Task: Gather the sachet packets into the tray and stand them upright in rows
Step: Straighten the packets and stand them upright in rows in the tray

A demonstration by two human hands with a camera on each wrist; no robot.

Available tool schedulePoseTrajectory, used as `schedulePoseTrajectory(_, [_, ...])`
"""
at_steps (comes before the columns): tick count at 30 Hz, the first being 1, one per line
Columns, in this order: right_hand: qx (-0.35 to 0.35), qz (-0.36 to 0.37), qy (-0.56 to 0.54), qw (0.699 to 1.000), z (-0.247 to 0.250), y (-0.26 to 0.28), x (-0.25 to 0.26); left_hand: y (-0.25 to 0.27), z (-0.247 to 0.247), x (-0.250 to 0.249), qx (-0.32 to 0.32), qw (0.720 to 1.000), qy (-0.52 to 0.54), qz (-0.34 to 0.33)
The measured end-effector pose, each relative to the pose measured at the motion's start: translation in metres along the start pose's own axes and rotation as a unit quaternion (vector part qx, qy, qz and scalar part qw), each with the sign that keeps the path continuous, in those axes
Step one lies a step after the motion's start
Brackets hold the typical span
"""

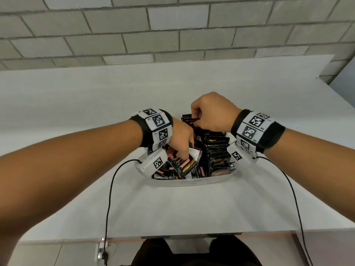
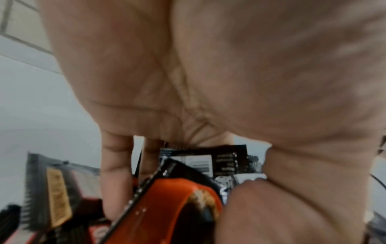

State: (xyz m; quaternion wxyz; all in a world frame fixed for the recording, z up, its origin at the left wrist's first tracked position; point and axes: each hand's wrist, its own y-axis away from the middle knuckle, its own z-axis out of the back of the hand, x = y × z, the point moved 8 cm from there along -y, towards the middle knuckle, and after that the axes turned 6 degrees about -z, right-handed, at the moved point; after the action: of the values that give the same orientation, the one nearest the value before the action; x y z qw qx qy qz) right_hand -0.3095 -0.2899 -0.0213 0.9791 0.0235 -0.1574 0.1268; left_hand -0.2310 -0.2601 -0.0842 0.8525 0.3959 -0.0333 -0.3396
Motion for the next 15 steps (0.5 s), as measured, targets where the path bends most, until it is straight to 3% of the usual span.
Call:
schedulePoseTrajectory(5, [0.006, 0.006, 0.009, 1.000, -0.002, -0.003, -0.003, -0.010, -0.004, -0.006, 0.019, 0.999, -0.046, 0.009])
schedulePoseTrajectory(15, [0.017, 0.015, 0.025, 0.999, -0.013, -0.005, -0.005, -0.001, -0.004, -0.004, 0.025, 0.999, -0.030, 0.004])
